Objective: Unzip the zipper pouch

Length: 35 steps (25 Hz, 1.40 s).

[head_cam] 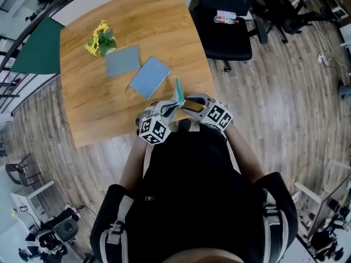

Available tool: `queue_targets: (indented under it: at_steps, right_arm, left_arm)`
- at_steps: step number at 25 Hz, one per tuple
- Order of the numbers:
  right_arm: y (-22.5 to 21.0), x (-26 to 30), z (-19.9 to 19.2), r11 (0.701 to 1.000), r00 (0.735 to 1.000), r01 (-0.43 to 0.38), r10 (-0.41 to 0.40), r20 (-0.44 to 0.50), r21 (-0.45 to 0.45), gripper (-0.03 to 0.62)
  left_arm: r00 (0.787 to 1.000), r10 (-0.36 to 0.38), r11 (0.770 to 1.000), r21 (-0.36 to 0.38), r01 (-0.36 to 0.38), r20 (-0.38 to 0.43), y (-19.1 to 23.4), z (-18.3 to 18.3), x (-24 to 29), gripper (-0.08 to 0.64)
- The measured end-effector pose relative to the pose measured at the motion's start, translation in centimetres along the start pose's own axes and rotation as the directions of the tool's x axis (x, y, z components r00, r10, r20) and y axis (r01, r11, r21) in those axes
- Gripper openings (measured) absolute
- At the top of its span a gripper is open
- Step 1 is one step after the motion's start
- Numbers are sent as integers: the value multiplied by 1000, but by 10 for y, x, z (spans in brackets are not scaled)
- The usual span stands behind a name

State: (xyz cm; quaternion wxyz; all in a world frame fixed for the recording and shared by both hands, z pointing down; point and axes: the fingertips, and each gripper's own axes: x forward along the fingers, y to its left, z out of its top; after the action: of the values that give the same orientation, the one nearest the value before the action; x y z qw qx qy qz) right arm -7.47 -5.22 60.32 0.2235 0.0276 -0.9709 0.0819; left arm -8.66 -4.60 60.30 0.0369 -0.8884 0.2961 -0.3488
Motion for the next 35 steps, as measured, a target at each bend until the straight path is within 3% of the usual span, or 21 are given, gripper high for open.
queue_targets:
  at_steps: [15, 22, 31, 35]
  right_arm:
    - [22, 11, 6, 1000, 1000, -5, 4, 29, 30, 31]
    - [18, 8, 8, 999, 998, 53, -53, 24, 12, 9]
    - [3, -5, 18, 975, 976, 217, -216, 38, -36, 6]
    - [-6, -9, 23, 964, 963, 264, -263, 52, -26, 6]
  left_arm:
    - [1000, 2, 1000, -13, -2, -9, -7, -22, -17, 12]
    - [1000, -12, 1000, -10, 12, 10, -6, -16, -12, 12]
    - [998, -20, 998, -57, 23, 61, -2, -3, -7, 12]
    - [997, -26, 999, -23, 28, 73, -1, 5, -6, 12]
